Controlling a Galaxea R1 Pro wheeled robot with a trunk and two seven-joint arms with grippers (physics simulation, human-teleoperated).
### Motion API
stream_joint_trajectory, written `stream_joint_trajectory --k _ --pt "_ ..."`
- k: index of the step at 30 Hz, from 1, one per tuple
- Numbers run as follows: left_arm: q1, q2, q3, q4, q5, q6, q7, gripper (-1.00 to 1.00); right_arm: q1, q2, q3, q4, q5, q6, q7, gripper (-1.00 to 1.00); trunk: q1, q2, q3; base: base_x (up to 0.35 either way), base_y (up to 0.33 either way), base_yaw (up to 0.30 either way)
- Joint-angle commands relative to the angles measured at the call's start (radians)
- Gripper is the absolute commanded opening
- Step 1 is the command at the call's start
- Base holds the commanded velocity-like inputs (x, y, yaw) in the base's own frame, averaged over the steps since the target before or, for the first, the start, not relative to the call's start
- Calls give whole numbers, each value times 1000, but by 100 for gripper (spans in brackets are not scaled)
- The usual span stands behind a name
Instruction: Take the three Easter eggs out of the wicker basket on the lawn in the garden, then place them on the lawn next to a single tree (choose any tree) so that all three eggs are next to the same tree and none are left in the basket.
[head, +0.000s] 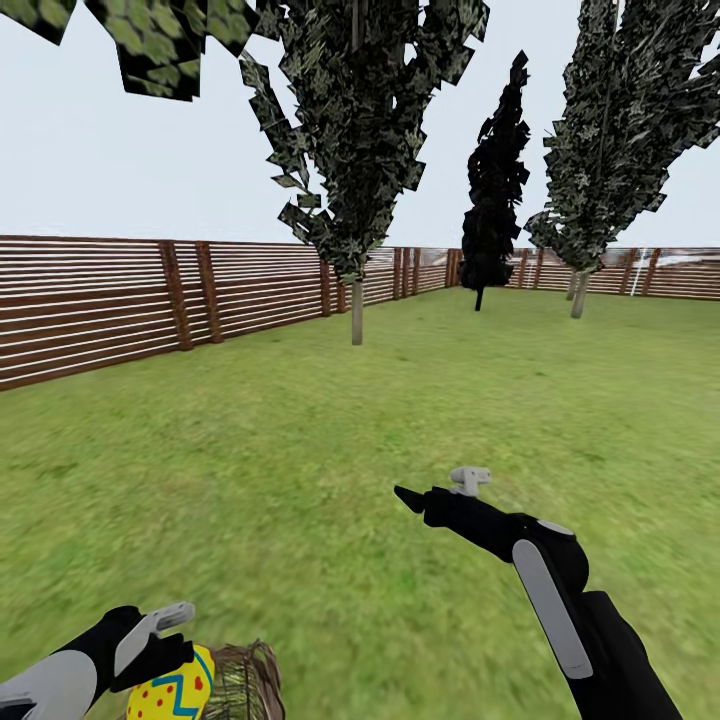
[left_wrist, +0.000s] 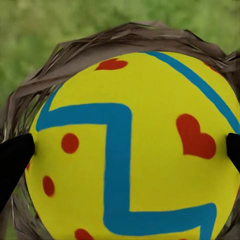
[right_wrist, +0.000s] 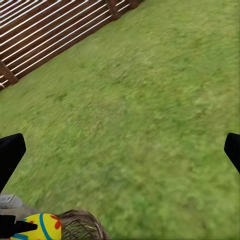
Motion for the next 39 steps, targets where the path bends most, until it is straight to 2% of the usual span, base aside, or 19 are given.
stream_joint_trajectory --k 1,39 --pt "0 0 7 -2 0 6 -1 -100 -1 0 0 -1 3 4 3 100 -4 7 2 0 0 0" --pt "17 -2 7 -2 0 3 0 -100 -1 -2 1 -1 3 4 3 100 -150 273 121 0 0 0"
